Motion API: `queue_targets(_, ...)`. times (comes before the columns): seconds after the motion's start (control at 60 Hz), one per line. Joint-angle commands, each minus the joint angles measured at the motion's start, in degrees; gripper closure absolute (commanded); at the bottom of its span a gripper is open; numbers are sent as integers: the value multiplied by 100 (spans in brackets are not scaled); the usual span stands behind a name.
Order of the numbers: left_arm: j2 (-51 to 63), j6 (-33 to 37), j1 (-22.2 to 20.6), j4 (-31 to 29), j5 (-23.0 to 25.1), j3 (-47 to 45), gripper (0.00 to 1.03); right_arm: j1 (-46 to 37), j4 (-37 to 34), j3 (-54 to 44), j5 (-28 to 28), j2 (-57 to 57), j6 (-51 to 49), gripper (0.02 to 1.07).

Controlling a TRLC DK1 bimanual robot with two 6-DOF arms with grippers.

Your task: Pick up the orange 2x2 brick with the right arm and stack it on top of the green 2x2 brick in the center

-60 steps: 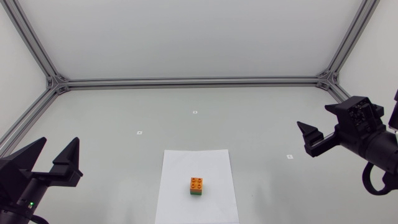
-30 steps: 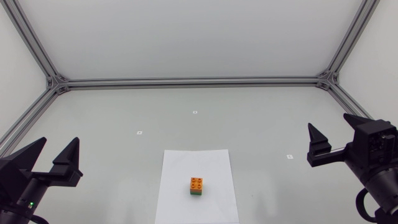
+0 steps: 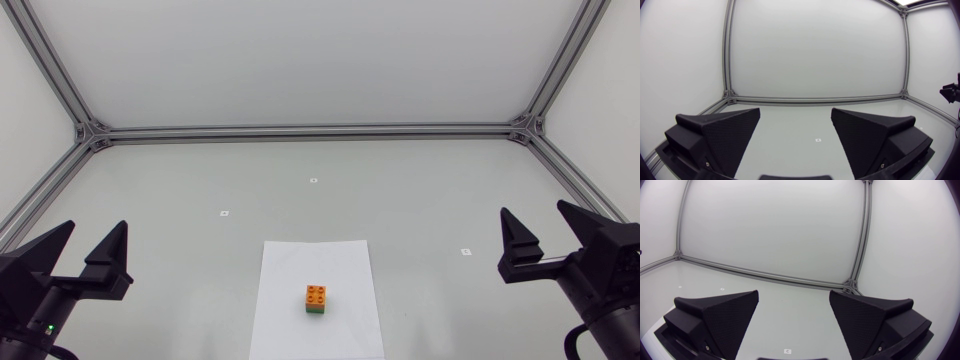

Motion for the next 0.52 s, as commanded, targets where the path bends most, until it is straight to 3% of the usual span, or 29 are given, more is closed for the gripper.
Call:
queue_targets(0.0, -32, 33, 5, -65, 16, -235, 4, -51, -87, -216, -41, -262, 338, 6)
queue_targets(0.233, -32, 33, 5, -65, 16, -235, 4, -113, -294, -487, -128, -933, 811, 6)
queue_targets(0.5, -32, 42, 5, -65, 16, -235, 4, -115, -298, -493, -130, -948, 821, 6)
